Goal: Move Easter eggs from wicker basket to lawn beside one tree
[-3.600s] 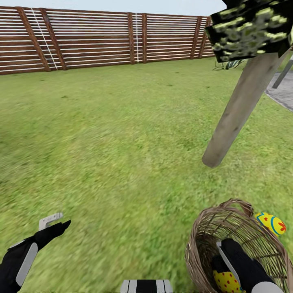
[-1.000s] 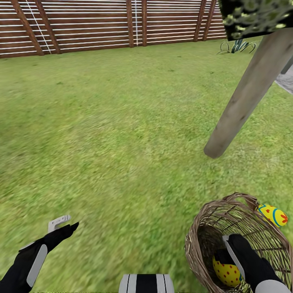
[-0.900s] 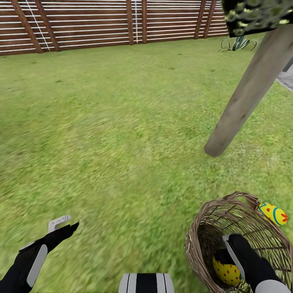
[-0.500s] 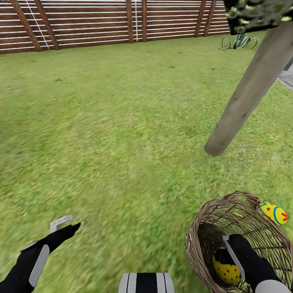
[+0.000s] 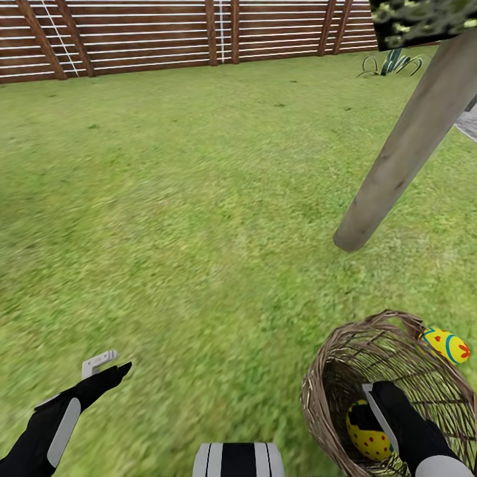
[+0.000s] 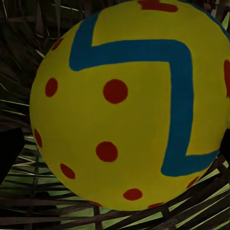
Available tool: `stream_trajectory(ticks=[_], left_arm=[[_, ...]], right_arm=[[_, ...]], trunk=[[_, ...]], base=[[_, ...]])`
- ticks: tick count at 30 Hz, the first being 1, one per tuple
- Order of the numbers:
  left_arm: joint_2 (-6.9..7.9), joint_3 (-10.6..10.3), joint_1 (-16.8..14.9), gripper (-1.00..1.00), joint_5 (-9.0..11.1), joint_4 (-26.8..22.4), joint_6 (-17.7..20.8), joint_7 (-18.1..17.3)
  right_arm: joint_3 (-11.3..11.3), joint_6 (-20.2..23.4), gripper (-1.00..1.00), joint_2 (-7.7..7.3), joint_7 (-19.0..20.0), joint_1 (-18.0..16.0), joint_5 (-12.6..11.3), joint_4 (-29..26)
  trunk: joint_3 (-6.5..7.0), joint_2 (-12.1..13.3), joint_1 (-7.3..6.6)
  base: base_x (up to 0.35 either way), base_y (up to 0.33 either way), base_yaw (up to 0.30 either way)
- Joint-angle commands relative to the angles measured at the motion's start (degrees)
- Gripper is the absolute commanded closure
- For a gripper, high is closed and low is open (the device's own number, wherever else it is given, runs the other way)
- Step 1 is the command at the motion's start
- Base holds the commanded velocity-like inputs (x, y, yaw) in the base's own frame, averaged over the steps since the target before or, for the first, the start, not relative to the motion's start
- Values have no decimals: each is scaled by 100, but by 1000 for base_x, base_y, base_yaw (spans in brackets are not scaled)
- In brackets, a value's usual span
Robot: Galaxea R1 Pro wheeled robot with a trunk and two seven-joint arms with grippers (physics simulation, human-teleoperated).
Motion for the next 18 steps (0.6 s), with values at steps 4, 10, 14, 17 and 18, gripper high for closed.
stream_trajectory(ticks=[4,10,14,17,18], left_arm=[[-2,13,-2,-100,33,-11,35,-24],[-7,13,-2,-100,28,-5,28,-19],[-6,13,-2,-100,25,-5,28,-23],[-4,13,-2,-100,25,-5,28,-24],[-3,13,-2,-100,25,-5,28,-24]], right_arm=[[-1,24,100,12,-4,-3,6,-8],[-1,24,100,-2,-4,-1,6,-7],[-4,22,100,-4,-4,-1,6,-7],[-4,20,100,-4,-4,-3,6,-7],[-4,21,100,-4,-4,-2,6,-7]], trunk=[[-4,-2,-1],[-4,-2,-1],[-4,-2,-1],[-4,-2,-1],[-4,-2,-1]], base=[[0,0,0],[0,0,0],[0,0,0],[0,0,0],[0,0,0]])
